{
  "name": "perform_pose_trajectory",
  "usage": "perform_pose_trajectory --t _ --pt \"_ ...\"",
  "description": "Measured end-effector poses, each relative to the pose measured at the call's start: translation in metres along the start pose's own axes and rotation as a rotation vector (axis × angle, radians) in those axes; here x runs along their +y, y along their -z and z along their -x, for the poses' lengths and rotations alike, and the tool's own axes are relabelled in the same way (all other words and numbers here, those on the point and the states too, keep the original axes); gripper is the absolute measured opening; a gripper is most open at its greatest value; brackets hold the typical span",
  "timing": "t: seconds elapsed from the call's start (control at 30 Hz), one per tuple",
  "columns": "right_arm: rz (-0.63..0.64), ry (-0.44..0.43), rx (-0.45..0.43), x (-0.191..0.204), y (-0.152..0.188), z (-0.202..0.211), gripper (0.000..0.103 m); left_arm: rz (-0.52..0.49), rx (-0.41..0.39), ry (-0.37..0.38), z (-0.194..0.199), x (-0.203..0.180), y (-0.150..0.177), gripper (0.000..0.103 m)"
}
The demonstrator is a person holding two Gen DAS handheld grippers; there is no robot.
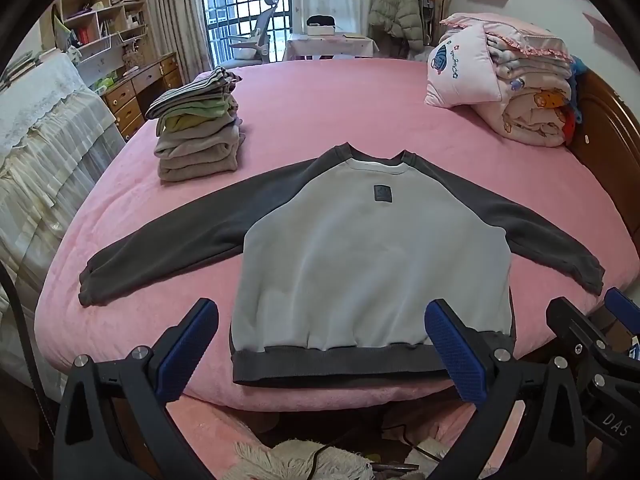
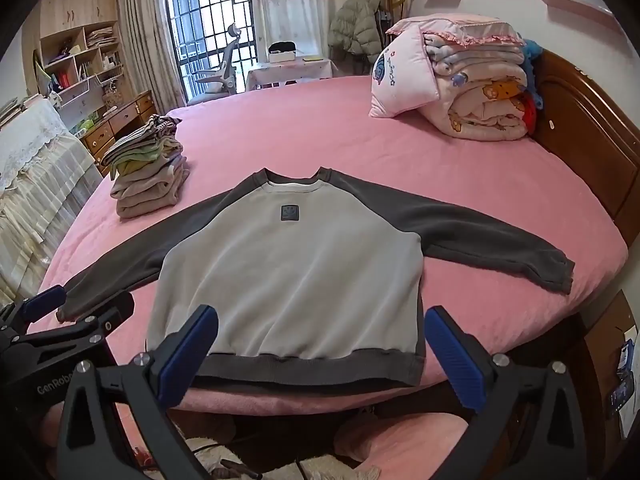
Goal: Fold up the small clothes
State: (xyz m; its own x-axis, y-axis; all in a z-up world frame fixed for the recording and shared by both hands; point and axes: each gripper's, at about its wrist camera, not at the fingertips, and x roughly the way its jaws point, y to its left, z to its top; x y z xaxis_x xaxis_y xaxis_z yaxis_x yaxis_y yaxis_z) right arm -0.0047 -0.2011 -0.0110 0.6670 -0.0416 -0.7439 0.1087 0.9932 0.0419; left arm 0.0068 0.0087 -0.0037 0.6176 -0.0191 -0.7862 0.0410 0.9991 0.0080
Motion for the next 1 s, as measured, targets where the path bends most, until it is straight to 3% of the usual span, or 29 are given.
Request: perform_pose_trajectory --t 1.0 --pt "0.005 -0.01 0.009 0.0049 0.0014 -0.0071 0.103 -0.004 -0.002 0.001 -0.0025 -0.0015 0.0005 0.103"
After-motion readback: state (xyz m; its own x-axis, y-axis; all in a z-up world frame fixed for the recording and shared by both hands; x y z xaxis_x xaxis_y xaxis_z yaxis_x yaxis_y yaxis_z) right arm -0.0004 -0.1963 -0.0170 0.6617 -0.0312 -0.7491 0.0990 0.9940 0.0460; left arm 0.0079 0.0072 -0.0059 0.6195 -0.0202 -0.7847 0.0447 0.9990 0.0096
